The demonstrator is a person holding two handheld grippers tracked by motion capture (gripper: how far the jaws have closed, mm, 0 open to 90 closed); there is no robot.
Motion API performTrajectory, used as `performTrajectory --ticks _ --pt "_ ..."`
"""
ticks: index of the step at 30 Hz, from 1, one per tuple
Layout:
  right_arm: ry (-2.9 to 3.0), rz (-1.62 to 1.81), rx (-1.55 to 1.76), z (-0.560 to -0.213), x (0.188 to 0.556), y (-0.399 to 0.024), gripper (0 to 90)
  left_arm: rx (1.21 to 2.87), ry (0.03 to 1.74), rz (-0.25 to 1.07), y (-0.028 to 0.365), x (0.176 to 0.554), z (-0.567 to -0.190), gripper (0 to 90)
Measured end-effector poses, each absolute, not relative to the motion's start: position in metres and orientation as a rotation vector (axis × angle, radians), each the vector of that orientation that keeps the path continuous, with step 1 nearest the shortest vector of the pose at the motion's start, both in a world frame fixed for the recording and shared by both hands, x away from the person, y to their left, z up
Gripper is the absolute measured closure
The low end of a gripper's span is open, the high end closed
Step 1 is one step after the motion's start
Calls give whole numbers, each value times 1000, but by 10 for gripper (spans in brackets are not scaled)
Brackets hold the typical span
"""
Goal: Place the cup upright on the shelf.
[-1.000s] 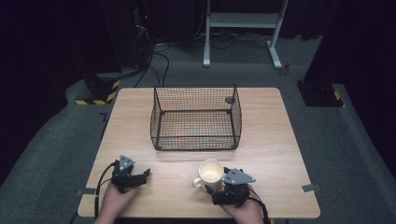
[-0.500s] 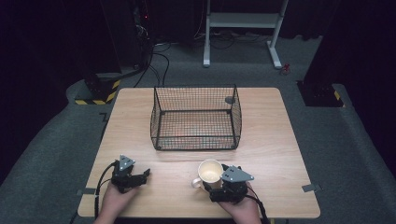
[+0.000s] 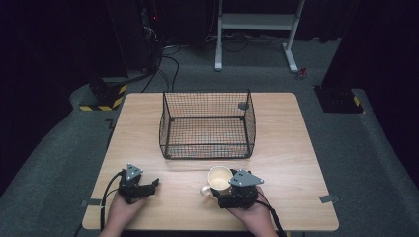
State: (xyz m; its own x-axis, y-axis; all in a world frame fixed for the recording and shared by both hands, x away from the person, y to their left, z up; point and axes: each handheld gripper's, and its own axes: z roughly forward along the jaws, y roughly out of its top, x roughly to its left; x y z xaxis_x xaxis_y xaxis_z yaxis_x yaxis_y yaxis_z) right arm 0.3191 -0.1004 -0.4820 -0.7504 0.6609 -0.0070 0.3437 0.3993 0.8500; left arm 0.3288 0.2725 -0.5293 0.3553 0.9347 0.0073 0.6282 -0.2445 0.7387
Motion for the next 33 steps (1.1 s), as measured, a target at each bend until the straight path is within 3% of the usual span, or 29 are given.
performTrajectory --ticks 33 --pt "2278 1260 816 -481 339 -82 94 1973 1351 606 272 329 -529 179"
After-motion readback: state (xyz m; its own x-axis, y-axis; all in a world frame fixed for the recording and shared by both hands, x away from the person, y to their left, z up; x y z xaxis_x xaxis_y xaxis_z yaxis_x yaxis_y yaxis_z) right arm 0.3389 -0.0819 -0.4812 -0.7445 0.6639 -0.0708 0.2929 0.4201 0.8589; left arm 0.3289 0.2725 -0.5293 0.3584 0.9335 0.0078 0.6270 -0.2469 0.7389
